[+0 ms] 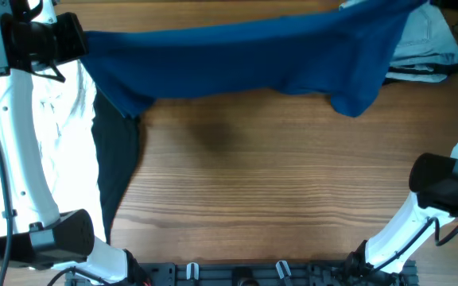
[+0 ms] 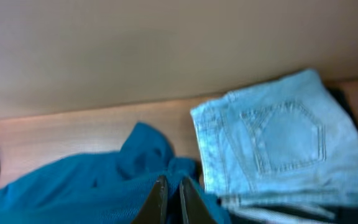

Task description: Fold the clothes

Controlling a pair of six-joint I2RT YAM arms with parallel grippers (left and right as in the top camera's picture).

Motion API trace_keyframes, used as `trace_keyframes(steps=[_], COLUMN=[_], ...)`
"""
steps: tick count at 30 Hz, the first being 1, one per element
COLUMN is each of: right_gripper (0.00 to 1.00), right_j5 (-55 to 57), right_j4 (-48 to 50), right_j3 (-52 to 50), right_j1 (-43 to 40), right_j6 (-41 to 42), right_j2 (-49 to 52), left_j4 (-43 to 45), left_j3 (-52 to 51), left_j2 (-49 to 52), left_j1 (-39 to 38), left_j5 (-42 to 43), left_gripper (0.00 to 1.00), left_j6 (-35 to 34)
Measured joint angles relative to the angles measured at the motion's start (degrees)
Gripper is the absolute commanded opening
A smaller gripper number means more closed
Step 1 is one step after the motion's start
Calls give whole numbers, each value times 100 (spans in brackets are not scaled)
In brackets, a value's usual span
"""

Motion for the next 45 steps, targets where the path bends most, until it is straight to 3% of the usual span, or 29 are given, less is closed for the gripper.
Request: trace_keyframes(steps=[7,12,14,20,23,24,27,30,34,40,43,45], right_gripper=[4,4,4,4,4,4,4,4,4,4,5,4], right_j5=[2,-17,-74,332,815,935,1132,1209,1220,1073,1075,1073], right_j4=[-1440,-1609,-734,3156,4588,4798,4944,4736,3351,-1233,-2393,-2444], right_j3=[9,20,13,48,13,11,210,684,1040,1176,1167,1003], right_j1=[-4,-2,35,800,1130,1145,1045,870,837,837,820,750], right_j6=[-350,-415,-372,-61,4,63,127,175,127,-74,-114,-11], right_j2=[-531,-874,-863,-297,149,173,173,170,-116,-664,-662,-715], left_j4=[26,-109,649,4577,6231,6649,6782,6380,4350,107,-1340,-1880], left_j3=[0,-4,-9,-2,-44,-48,286,1025,1681,1801,1812,1799], left_j2=[0,0,0,608,1147,1231,1231,1228,1032,376,358,358], left_j1=[15,11,-90,-485,-485,-498,-577,-688,-693,-699,-699,-699], left_j5=[2,48,101,-107,-225,-234,-229,-133,26,-4,-107,-127], left_gripper=[4,4,4,4,4,4,4,4,4,4,4,4], left_j6=[0,-20,-31,-190,-514,-623,-697,-693,-643,-431,-411,-415])
